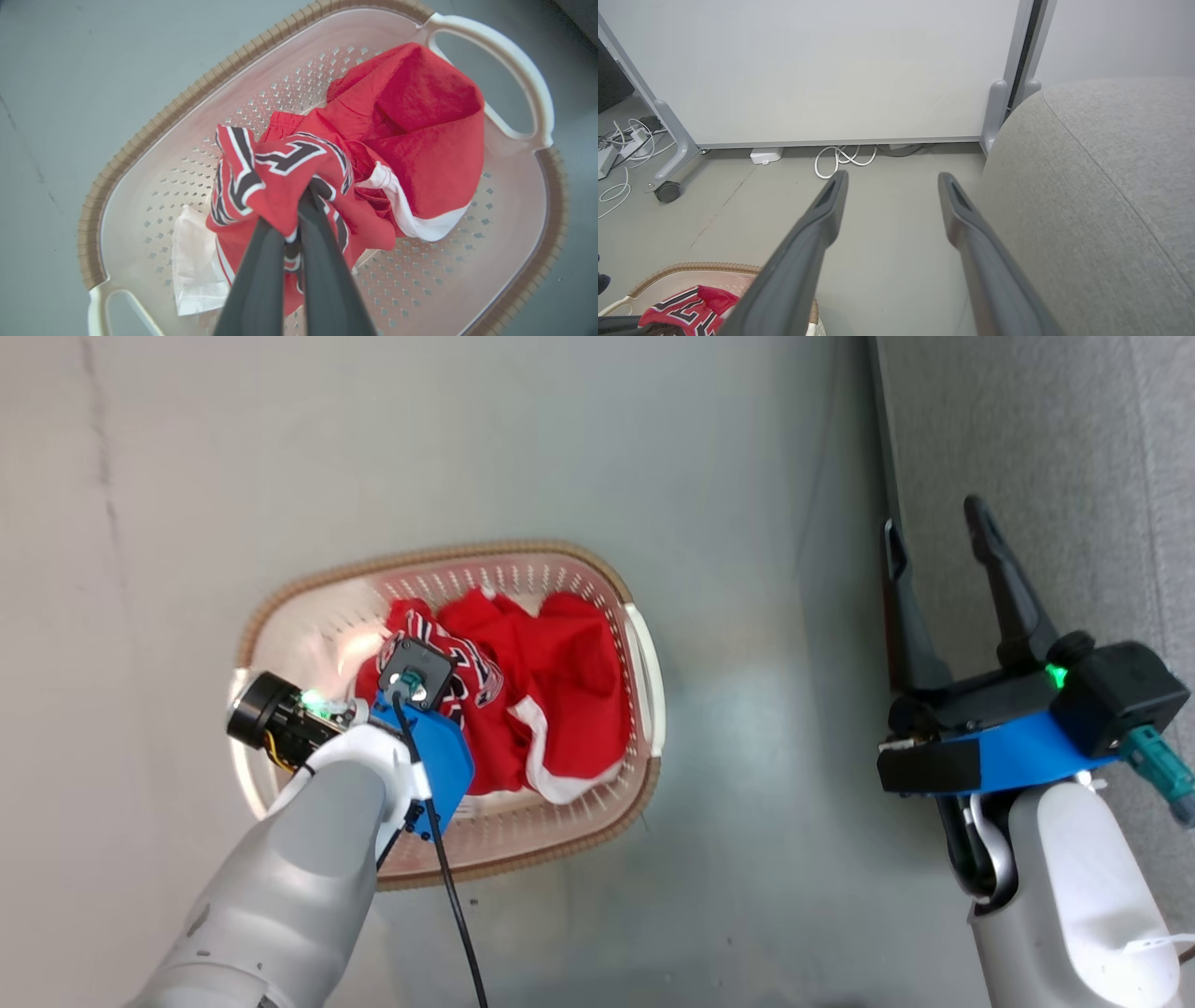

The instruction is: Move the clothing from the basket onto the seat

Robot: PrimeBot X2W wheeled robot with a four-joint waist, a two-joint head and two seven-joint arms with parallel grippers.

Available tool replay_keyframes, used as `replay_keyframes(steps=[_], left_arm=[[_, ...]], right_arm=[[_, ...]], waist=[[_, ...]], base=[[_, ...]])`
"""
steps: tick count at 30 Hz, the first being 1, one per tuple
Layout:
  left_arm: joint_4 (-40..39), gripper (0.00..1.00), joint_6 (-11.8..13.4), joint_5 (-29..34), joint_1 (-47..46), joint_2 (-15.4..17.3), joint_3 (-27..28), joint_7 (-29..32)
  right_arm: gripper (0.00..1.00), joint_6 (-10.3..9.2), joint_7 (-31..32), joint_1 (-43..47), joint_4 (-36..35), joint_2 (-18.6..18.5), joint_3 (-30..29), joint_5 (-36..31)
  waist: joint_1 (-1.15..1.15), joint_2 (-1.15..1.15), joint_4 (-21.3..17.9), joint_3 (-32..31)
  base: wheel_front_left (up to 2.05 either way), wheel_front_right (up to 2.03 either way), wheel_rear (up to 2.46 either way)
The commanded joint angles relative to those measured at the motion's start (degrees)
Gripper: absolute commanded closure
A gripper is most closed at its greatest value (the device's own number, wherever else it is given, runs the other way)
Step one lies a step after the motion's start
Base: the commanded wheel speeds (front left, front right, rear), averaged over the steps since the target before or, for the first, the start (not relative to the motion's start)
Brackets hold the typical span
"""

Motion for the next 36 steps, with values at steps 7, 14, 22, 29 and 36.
replay_keyframes(steps=[7,14,22,29,36], left_arm=[[-0.95,1.00,-0.29,-3.34,2.47,-0.97,0.84,-5.27],[-4.27,1.00,-0.29,-6.33,4.08,-1.36,-0.05,-7.58],[-9.08,1.00,-0.30,-9.17,5.10,-0.81,-0.28,-8.47],[-15.14,1.00,-0.30,-10.43,5.42,-0.04,0.39,-8.58],[-22.11,1.00,-0.31,-10.35,6.10,0.16,0.25,-8.59]], right_arm=[[0.00,0.01,-0.19,3.55,1.76,-0.18,-0.05,-0.90],[0.00,0.01,-0.19,6.43,3.18,-0.18,-0.09,-0.70],[0.00,0.01,-0.19,9.48,4.28,-0.17,0.22,-0.59],[0.00,0.01,-0.18,12.37,5.22,-0.17,0.45,-0.33],[0.00,0.01,-0.18,15.02,6.00,-0.17,0.82,0.16]], waist=[[0.00,0.00,3.14,-10.52],[0.00,0.00,3.84,-17.05],[0.00,0.00,4.10,-23.08],[0.00,0.00,4.23,-28.01],[0.00,0.00,4.59,-32.28]], base=[[0.00,0.00,0.00],[0.00,0.00,0.00],[0.00,0.00,0.00],[0.00,0.00,0.00],[0.00,0.00,0.00]])
